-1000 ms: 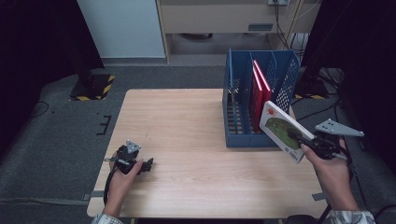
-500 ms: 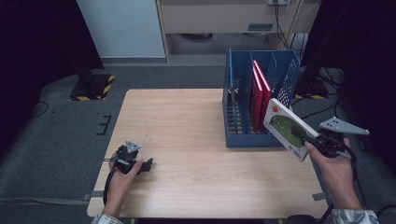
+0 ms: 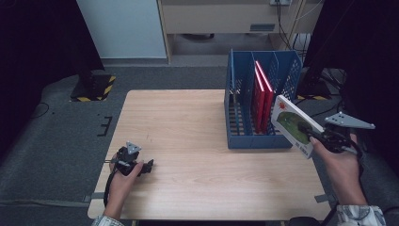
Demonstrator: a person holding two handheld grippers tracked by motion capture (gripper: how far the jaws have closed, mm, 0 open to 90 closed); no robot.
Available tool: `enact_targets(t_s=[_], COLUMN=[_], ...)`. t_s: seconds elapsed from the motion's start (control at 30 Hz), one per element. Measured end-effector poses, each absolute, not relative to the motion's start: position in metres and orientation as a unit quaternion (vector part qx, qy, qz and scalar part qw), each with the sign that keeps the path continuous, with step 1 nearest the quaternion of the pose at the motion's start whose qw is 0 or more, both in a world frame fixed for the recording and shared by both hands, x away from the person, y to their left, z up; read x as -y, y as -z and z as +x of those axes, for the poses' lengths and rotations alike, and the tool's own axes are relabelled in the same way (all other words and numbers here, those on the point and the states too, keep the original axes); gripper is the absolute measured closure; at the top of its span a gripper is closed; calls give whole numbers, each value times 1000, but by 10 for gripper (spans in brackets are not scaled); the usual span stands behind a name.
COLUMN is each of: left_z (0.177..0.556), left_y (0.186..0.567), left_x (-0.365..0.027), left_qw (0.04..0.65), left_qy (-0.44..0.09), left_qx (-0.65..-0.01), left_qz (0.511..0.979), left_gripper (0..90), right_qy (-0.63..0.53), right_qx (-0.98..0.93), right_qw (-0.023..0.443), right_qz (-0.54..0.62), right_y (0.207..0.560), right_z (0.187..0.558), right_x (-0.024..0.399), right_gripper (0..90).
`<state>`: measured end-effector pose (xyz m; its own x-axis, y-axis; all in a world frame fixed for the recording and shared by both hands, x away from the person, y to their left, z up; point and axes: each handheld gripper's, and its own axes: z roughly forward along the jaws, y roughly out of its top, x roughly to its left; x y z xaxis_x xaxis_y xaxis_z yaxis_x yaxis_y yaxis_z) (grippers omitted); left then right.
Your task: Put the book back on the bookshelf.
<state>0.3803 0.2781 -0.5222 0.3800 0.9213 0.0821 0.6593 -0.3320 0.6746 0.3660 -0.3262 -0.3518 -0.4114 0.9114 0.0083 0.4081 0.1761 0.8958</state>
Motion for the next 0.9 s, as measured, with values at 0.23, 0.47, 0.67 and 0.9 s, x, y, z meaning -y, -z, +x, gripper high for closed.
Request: enact_targets(t_s=[0.23, 0.47, 0.67, 0.9], left_z=[380, 381, 380, 380], left_y=[522, 522, 522, 523], left_x=[-278, -278, -278, -279], left_qw=[279, 280, 279, 276], left_qy=[-235, -235, -234, -232], left_qx=[-505, -505, -504, -508], left_qz=[782, 782, 783, 782], left_gripper=[56, 56, 56, 56], right_qy=[-429, -410, -401, -401], right_qx=[-710, -710, -700, -681], right_qw=[291, 303, 310, 316], right_qz=[476, 486, 503, 524], right_y=[350, 353, 357, 360], right_z=[386, 412, 440, 457], right_x=[328, 323, 319, 322], right_gripper=[756, 756, 756, 756])
